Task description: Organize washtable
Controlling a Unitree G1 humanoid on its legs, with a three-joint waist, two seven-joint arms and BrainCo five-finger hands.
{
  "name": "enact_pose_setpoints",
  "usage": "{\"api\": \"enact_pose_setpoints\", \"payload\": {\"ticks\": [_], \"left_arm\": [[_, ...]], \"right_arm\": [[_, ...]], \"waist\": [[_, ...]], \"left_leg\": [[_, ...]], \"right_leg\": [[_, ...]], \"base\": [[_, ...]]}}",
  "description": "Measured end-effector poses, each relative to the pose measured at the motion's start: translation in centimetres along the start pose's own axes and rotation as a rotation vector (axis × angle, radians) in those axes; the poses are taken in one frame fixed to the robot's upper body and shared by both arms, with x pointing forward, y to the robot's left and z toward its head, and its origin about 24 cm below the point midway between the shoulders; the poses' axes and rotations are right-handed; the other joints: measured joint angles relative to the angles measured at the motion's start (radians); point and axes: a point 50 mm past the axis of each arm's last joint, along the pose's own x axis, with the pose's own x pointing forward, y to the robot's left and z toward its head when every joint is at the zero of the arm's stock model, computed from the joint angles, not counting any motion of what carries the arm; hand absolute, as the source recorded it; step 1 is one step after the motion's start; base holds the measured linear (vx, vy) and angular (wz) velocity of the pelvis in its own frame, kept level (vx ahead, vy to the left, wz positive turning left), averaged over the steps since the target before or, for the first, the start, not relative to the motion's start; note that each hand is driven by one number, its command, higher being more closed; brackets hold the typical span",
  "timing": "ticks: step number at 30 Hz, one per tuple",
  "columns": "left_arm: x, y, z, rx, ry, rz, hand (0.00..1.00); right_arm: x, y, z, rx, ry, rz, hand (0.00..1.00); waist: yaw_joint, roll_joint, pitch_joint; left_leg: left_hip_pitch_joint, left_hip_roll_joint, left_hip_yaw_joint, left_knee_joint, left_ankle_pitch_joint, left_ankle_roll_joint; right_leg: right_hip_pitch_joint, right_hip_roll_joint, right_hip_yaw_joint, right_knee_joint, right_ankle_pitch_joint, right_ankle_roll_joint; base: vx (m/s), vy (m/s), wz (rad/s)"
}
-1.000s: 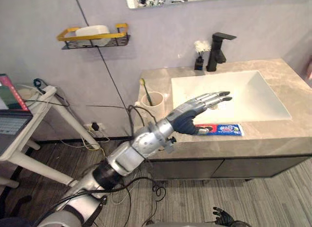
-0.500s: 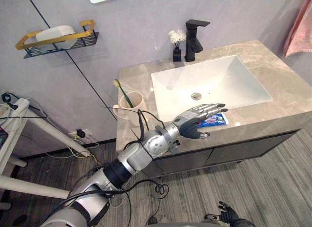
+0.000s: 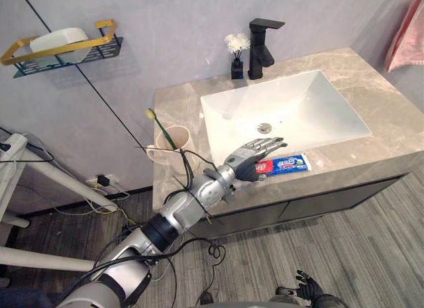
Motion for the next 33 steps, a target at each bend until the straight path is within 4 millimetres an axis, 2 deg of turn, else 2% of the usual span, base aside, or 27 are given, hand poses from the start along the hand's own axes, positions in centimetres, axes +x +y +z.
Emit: {"api": "enact_pose_setpoints", "payload": {"ticks": [3,9,12,16,22,23,28,33], "left_arm": [[-0.2,-0.3,-0.1,-0.010,0.009,-0.007,0.00],[-1.0,-2.2,-0.6,-0.069,0.052,-0.035,0.00],[-1.0,-2.4,-0.7,-0.076,0.059,-0.041,0.00],[-1.1,-2.6,-0.7,-0.083,0.060,-0.062,0.00],[-1.1,-2.9,-0.5,-0.111,0.060,-0.063,0.00],[-1.2,-3.0,-0.6,-0.114,0.063,-0.064,1.00],[-1.2,-3.0,-0.7,-0.116,0.076,-0.058,1.00],[-1.2,-2.0,-1.4,-0.096,0.110,-0.010,1.00]], "right_arm": [[0.0,0.1,0.0,0.000,0.000,0.004,0.00],[0.0,0.3,0.1,-0.010,-0.003,0.010,0.00],[0.0,0.3,0.1,-0.009,-0.003,0.011,0.00],[0.0,0.4,0.0,-0.008,-0.002,0.010,0.00],[0.0,0.4,0.0,-0.005,-0.002,0.011,0.00],[0.0,0.4,0.0,-0.005,-0.003,0.010,0.00],[0.0,0.4,0.2,-0.007,-0.010,0.010,0.00],[0.0,0.4,0.5,-0.011,-0.027,0.010,0.00]], "waist": [[0.001,-0.004,0.004],[0.000,-0.008,0.007],[0.001,-0.008,0.007],[0.002,-0.006,0.008],[0.002,-0.005,0.008],[0.003,-0.005,0.008],[0.002,-0.002,0.007],[0.001,0.002,0.007]], "left_leg": [[0.003,0.000,-0.002,0.012,-0.009,0.001],[0.000,0.001,0.006,0.042,-0.039,0.001],[-0.002,0.003,0.011,0.047,-0.044,0.000],[-0.014,0.016,0.023,0.111,-0.085,-0.002],[-0.019,0.017,0.026,0.132,-0.087,-0.002],[-0.020,0.017,0.026,0.137,-0.088,-0.002],[-0.032,0.021,0.027,0.143,-0.087,-0.002],[-0.037,0.033,0.029,0.146,-0.087,-0.002]], "right_leg": [[0.008,-0.001,-0.012,0.001,-0.006,-0.012],[0.009,-0.002,-0.011,0.003,-0.006,-0.013],[0.013,-0.001,-0.008,0.005,-0.006,-0.013],[0.012,0.005,-0.005,0.024,-0.006,-0.012],[0.005,0.003,0.004,0.038,-0.006,-0.012],[0.005,0.002,0.004,0.041,-0.006,-0.012],[-0.009,0.003,0.005,0.048,-0.006,-0.011],[-0.015,0.014,0.005,0.049,0.000,0.000]], "base": [[0.02,-0.017,0.05],[0.02,-0.006,-0.05],[0.04,-0.015,-0.04],[0.03,-0.010,-0.11],[0.00,0.000,-0.03],[0.00,0.000,0.00],[-0.03,-0.006,-0.01],[-0.05,-0.017,-0.03]]}}
